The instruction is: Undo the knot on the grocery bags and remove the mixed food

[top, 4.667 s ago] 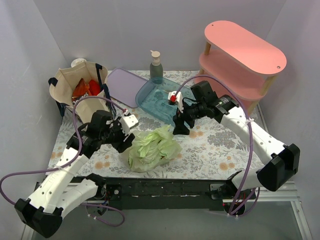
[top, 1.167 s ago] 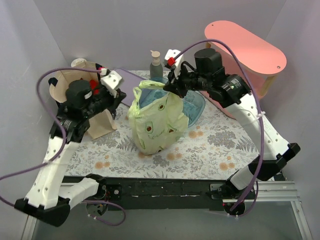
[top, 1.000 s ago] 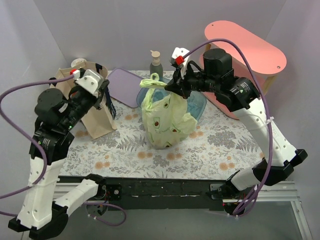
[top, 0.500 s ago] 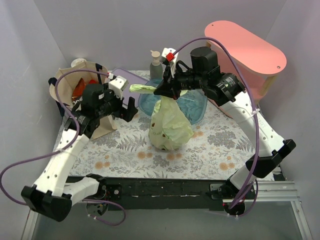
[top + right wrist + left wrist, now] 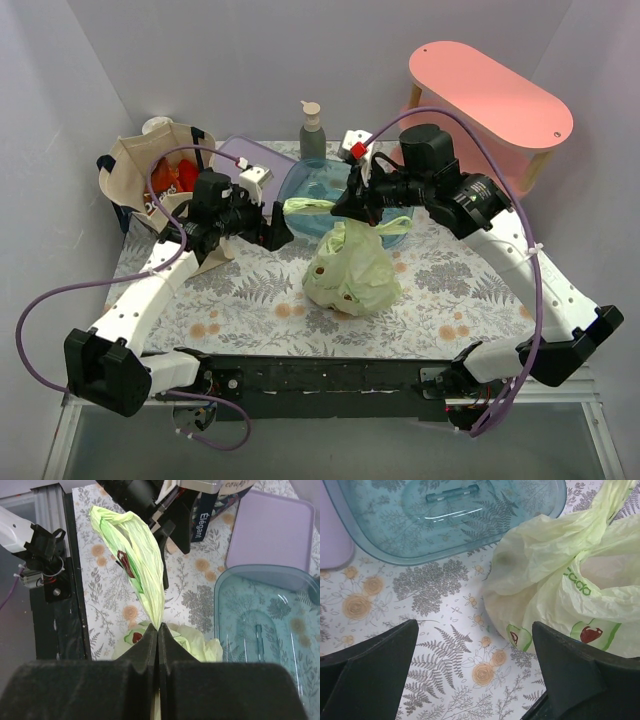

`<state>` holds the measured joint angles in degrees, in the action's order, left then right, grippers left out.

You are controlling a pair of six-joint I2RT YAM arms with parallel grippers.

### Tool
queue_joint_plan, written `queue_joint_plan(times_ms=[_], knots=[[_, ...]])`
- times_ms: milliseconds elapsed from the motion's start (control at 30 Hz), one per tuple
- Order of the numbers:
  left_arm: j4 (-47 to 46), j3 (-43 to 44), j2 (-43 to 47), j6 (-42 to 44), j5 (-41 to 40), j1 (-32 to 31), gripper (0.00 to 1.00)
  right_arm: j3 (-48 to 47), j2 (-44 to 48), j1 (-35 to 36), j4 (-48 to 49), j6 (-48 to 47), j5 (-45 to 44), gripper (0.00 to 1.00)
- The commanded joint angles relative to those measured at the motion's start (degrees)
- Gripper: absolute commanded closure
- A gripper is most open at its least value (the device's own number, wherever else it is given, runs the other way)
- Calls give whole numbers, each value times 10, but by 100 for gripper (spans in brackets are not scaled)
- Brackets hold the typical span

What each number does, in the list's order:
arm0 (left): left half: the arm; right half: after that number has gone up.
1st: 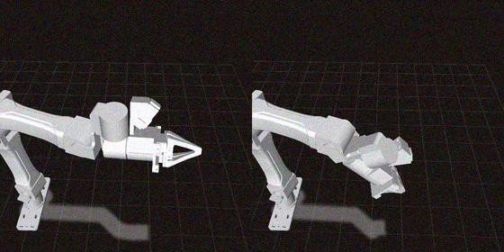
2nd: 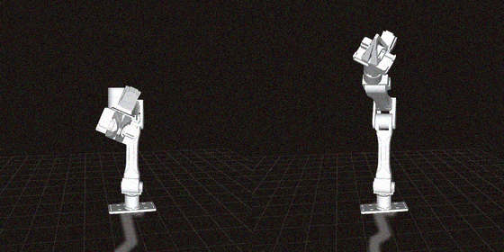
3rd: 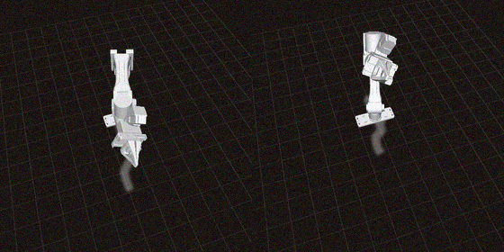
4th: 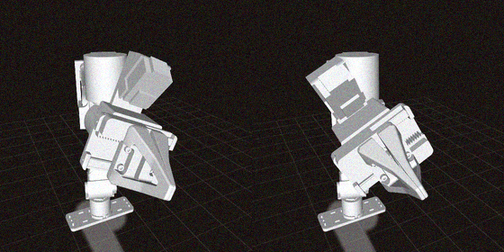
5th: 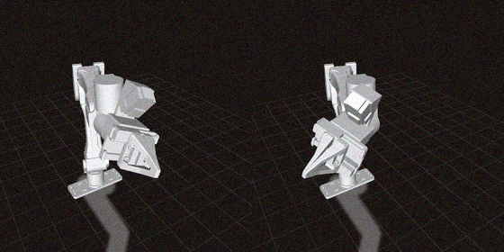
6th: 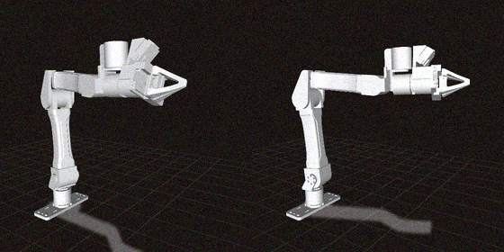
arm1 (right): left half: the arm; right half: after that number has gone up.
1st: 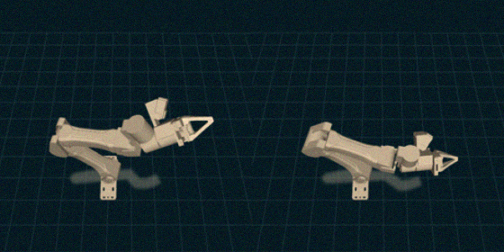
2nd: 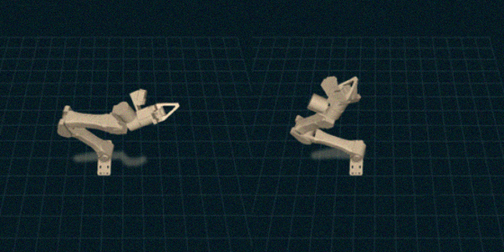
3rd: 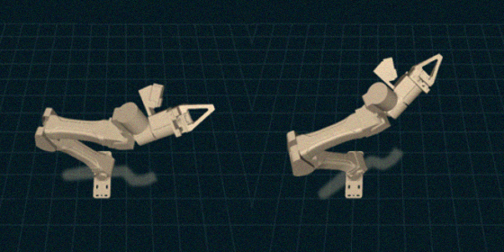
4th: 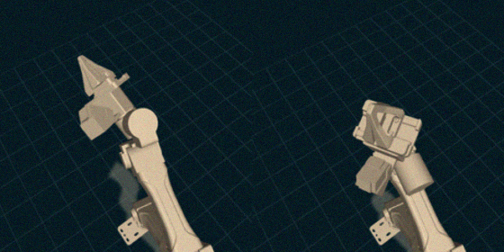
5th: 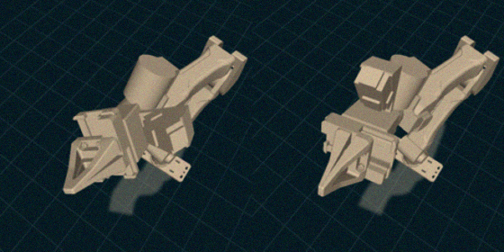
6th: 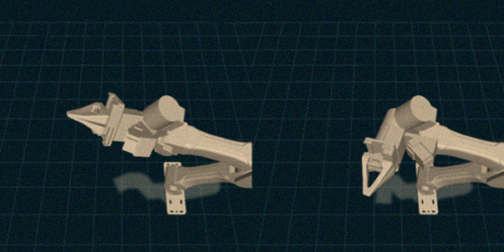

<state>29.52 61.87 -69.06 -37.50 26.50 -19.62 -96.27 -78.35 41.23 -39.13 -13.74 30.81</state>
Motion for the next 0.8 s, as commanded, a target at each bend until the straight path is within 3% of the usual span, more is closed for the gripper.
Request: queue_joint_plan(times_ms=[0,100,233,533,767], knots=[[-52,-24,16,-42,56,-2,2,17,13,-7,12,-11,8,99],[-53,-22,9,-57,155,-4,2,17,12,-8,-1,-18,10,99],[-87,-3,-33,-99,202,-21,2,34,31,-9,-39,-50,3,99],[-122,118,-216,-41,205,-114,2,195,139,-12,-92,-113,-14,99],[-100,199,-319,0,205,-195,2,238,182,-43,-103,-133,-16,99]])
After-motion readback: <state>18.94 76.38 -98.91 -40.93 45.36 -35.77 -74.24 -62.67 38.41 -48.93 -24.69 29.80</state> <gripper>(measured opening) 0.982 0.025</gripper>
